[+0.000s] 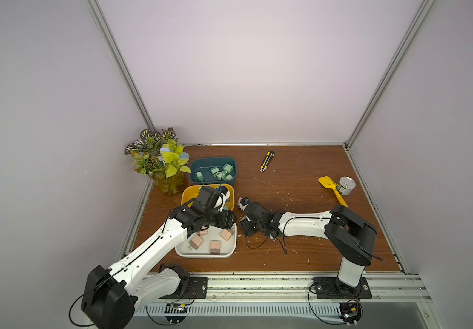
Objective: Place the plugs by color into the storage box
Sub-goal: Pick up the plug from the center of the board, then place the plug in the storage box.
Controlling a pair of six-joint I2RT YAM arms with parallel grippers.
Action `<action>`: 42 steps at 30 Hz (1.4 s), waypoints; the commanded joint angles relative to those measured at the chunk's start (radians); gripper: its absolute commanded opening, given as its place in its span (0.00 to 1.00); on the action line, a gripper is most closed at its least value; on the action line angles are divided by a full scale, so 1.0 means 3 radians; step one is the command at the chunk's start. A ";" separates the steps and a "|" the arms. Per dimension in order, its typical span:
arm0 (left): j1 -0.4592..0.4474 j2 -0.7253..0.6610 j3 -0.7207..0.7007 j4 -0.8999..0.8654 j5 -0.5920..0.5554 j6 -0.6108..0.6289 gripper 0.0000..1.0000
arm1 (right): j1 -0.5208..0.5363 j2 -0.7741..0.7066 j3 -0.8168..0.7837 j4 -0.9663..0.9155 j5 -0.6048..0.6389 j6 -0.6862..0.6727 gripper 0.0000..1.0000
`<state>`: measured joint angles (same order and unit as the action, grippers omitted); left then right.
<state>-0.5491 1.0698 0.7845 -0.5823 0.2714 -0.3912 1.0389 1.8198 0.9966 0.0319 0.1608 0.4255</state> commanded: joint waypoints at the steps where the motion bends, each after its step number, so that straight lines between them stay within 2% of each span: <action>1: -0.0024 -0.0103 -0.0085 -0.0124 0.0044 -0.0103 0.69 | 0.0012 -0.0002 0.0109 0.0042 -0.0046 -0.0109 0.66; 11: -0.0024 -0.0007 -0.0252 -0.0204 0.0079 -0.0102 0.68 | 0.0010 -0.0062 0.0063 0.0042 -0.0052 -0.0075 0.54; 21: -0.0023 0.0142 -0.0105 -0.0108 0.0097 -0.0064 0.67 | 0.0013 -0.0409 -0.0171 0.0093 -0.0065 0.0064 0.49; 26: -0.0023 0.0093 0.0106 -0.0099 -0.0145 -0.0049 0.68 | 0.0023 -0.0678 -0.0300 0.0075 -0.0050 0.0124 0.48; 31: -0.0020 0.0072 0.0269 -0.0119 -0.0363 -0.0035 0.68 | 0.0132 -0.0905 -0.0215 -0.0126 0.0076 0.0069 0.48; 35: -0.0006 -0.0008 0.0418 -0.0194 -0.0590 -0.0066 0.69 | 0.0238 -0.1077 -0.0175 -0.0032 -0.0056 -0.0030 0.48; 42: 0.0049 -0.0349 0.0523 -0.0273 -0.0957 -0.0101 0.65 | 0.0357 -0.0953 0.0008 0.0107 -0.0273 -0.0133 0.48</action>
<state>-0.5476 1.0023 0.9157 -0.6231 0.0681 -0.4164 1.1328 1.5211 0.9360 0.0139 0.1135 0.4145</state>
